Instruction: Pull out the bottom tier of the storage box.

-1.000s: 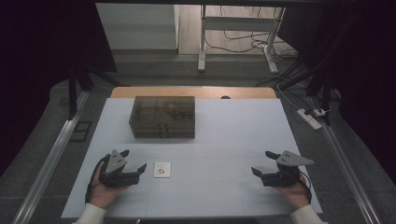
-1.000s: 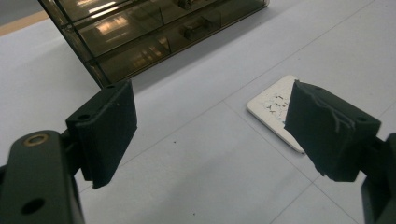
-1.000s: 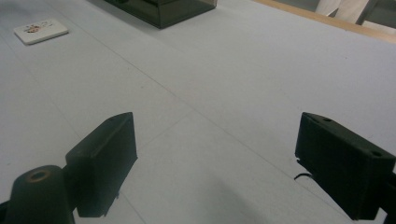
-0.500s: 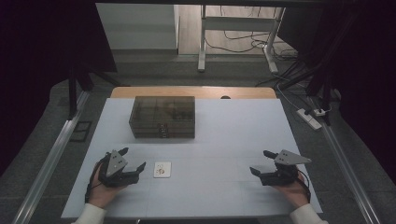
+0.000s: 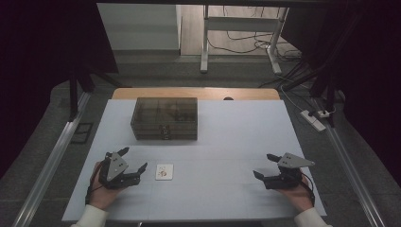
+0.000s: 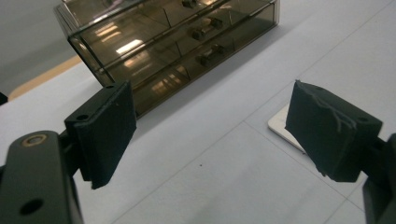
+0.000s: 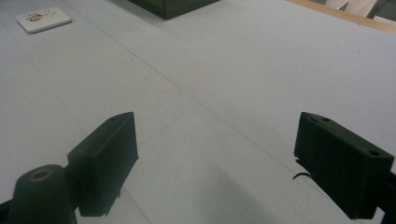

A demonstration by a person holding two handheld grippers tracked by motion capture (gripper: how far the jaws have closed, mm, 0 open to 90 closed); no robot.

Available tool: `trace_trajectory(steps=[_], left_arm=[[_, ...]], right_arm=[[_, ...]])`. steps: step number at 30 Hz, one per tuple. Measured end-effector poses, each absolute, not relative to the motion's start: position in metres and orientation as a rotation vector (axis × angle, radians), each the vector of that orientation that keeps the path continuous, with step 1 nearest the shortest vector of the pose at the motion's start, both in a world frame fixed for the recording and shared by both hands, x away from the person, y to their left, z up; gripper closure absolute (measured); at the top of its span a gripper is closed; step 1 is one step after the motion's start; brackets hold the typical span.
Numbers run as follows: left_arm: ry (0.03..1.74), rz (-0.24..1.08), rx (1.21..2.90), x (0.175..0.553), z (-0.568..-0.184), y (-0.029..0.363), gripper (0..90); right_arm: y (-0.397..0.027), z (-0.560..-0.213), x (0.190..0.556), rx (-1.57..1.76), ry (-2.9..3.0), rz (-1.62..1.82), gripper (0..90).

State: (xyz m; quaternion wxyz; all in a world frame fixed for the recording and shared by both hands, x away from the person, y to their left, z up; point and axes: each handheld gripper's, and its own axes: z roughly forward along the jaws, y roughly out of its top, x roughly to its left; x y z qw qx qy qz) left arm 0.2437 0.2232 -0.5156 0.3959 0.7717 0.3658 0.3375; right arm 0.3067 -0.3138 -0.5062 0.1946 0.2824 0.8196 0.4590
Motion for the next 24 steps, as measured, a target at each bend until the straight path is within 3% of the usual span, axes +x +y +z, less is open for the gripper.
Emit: trace_trajectory(steps=[24], left_arm=[[0.797, 1.036, 1.990, 0.2458, -0.5162, 0.2180, 14.8]], right_arm=[[-0.3111, -0.5095, 0.3096, 0.781, 2.326, 1.240, 13.3]])
